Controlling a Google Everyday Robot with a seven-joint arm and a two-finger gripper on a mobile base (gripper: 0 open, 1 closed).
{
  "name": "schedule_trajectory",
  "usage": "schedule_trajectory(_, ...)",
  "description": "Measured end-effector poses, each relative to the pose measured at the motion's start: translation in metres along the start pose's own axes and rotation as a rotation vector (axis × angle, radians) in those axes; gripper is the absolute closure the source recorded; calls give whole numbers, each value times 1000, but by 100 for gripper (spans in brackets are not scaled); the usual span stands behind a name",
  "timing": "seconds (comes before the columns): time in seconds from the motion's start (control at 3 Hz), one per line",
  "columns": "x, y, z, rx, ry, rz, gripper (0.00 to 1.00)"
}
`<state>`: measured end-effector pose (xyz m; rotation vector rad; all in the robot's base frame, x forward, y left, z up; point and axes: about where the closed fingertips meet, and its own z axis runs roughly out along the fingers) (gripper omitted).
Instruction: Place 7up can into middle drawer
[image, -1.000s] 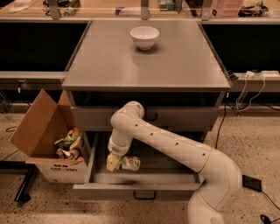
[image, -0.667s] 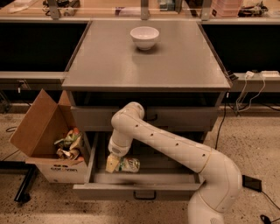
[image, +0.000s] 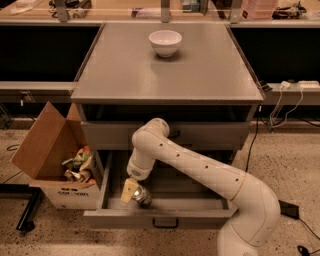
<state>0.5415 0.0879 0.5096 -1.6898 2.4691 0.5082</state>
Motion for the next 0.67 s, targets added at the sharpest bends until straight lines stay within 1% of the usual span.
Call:
schedule_trajectory(0.33,3,5,-10,-1,-9,-6,0)
schedule_trajectory(0.67,7,18,-29,-1,-45,-34,0)
